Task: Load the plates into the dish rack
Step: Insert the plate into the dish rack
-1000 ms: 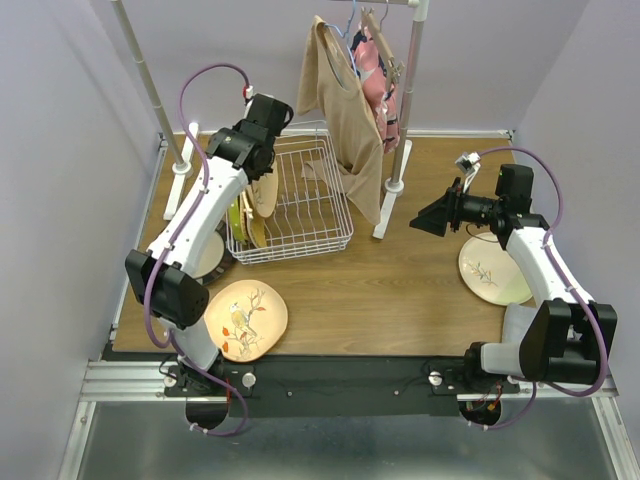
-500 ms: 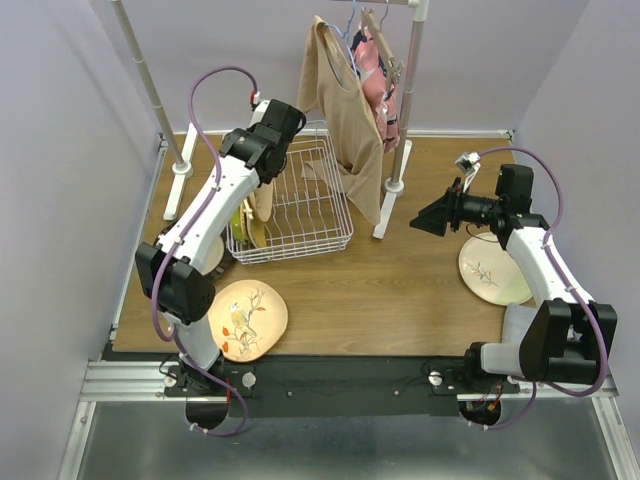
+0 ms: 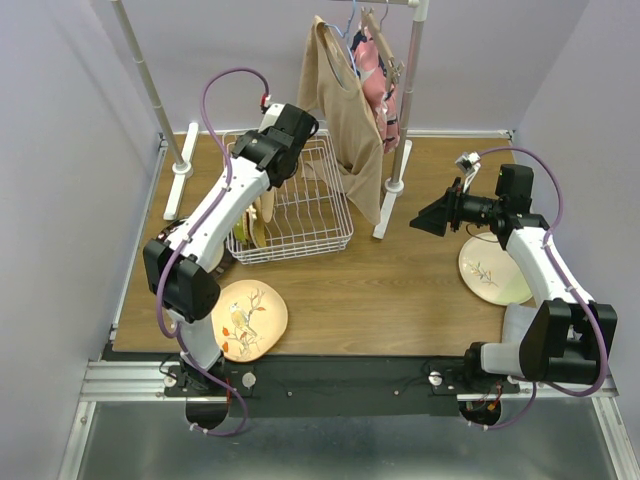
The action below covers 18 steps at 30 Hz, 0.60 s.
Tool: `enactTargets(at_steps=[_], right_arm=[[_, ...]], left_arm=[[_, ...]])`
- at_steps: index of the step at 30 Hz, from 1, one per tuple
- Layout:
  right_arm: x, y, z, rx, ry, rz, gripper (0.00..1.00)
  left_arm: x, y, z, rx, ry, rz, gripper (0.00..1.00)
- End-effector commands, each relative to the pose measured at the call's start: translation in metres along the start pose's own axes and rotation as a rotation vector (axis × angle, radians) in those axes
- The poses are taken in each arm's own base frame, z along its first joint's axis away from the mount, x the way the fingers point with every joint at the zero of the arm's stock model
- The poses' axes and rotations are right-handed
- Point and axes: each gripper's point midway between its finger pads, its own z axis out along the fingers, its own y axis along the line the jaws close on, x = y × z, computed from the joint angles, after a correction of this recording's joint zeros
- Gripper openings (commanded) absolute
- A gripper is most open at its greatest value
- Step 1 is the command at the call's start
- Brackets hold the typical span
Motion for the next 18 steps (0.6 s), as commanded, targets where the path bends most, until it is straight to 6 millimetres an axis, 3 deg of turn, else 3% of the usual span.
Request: enactTargets(at_steps=[1, 18], right_arm=[[0.001, -0.002, -0.001, 0.012, -0.001, -0.008, 0.79], [0.001, -0.003, -0.001, 0.018, -0.001, -0.004, 0.79]], left_arm=[[-0.021, 0.038, -0.017, -0.154, -0.085, -0.013, 0.00], [0.008, 0.035, -0.009, -0.211, -0.046, 0.058, 0.00]])
